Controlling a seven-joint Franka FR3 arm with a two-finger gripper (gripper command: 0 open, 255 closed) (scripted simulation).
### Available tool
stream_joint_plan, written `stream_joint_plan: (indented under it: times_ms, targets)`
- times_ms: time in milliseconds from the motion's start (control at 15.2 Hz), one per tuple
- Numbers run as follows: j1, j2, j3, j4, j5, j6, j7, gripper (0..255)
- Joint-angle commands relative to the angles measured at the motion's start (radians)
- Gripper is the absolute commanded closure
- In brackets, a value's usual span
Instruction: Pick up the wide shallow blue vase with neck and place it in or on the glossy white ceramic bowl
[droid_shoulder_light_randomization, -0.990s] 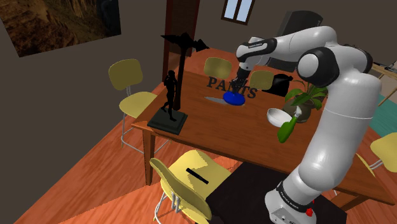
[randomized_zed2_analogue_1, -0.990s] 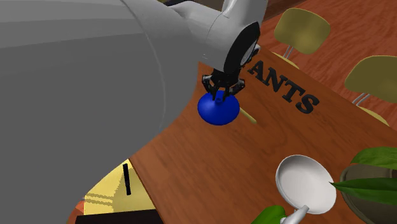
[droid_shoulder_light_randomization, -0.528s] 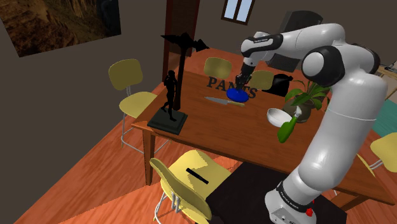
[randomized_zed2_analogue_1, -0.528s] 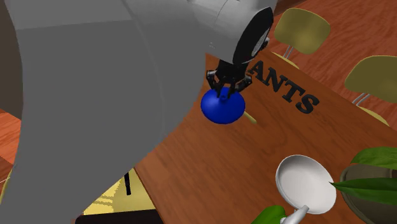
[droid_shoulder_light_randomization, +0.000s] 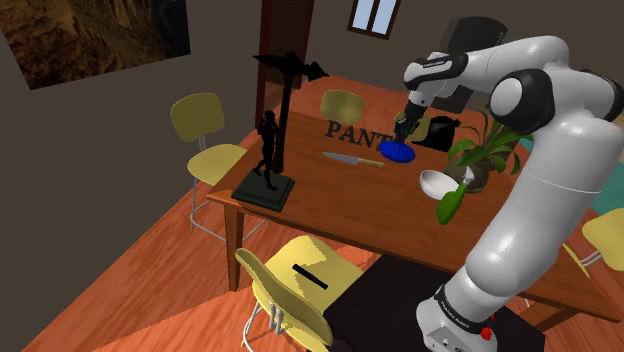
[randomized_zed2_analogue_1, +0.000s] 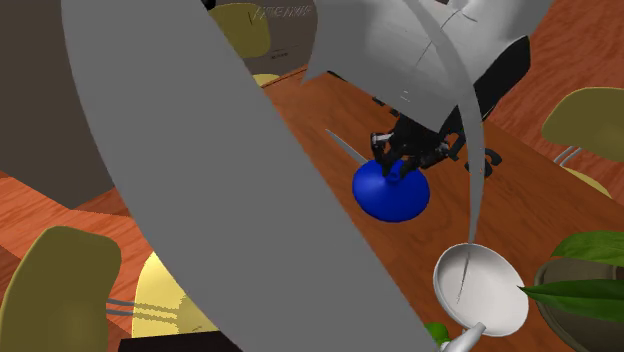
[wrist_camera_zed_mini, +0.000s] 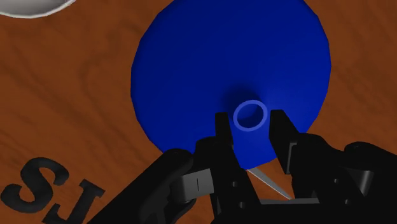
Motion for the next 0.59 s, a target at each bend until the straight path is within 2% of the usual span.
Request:
stream_joint_plan:
  times_ms: [0, 528]
  targets:
    - [-0.023, -0.018, -0.018, -0.010, -0.007, -0.010, -0.039, 255]
    - [-0.131, -0.016, -0.090, 0.020, -0.002, -0.055, -0.216, 255]
